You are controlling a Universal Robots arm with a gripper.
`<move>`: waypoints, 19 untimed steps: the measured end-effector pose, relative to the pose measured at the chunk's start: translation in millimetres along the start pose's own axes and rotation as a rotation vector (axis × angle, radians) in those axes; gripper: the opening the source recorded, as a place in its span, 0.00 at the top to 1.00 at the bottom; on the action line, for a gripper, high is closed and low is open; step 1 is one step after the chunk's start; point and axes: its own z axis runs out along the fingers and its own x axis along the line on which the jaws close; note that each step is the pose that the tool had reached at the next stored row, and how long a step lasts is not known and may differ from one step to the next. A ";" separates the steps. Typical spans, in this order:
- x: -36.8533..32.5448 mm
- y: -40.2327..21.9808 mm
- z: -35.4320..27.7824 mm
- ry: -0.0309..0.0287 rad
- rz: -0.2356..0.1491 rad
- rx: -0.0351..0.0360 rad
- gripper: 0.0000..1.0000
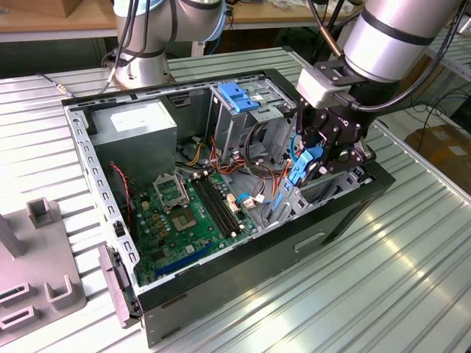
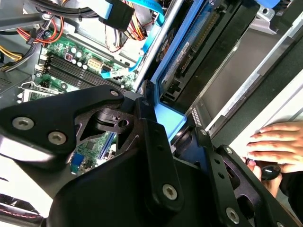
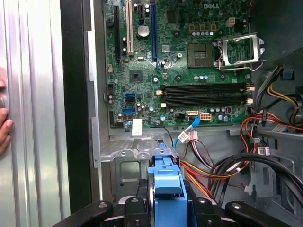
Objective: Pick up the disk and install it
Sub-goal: 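Insert the disk into the insertion slot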
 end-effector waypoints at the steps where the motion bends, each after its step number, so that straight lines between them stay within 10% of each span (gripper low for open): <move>1: 0.0 0.0 0.7 0.0000 0.000 0.0000 0.63; 19: 0.0 -0.1 2.5 0.0001 0.000 0.0000 0.55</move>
